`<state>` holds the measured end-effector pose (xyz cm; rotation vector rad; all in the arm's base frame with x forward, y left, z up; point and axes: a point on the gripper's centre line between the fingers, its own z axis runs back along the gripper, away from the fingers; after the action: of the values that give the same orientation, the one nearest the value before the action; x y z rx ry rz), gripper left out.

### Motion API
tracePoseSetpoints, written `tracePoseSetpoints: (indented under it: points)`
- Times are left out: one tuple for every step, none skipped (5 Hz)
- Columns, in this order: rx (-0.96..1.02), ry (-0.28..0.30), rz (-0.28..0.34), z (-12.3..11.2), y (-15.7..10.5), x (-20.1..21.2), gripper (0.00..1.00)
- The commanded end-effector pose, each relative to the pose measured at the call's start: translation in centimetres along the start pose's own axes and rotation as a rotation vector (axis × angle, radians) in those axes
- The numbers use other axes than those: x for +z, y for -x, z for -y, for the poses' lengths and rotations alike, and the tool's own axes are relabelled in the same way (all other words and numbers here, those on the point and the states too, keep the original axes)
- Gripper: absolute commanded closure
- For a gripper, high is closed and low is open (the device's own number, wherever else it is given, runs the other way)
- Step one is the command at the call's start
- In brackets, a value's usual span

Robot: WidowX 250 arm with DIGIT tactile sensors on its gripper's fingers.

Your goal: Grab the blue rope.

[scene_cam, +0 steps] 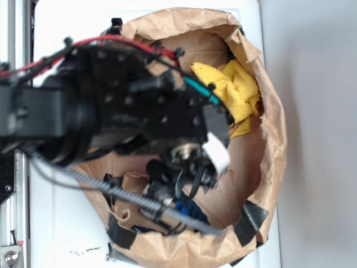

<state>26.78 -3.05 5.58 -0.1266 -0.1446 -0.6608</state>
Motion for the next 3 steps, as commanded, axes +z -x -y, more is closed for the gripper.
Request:
tracePoseSetpoints:
  points:
    - [-0.057, 0.05, 0.056, 2.5, -3.3, 0.2, 0.0]
    - [-0.089, 0.043, 0.001, 3.4, -3.4, -2.8, 0.0]
    - [-0.121, 0.025, -0.036, 4.3, -2.4, -5.2, 0.0]
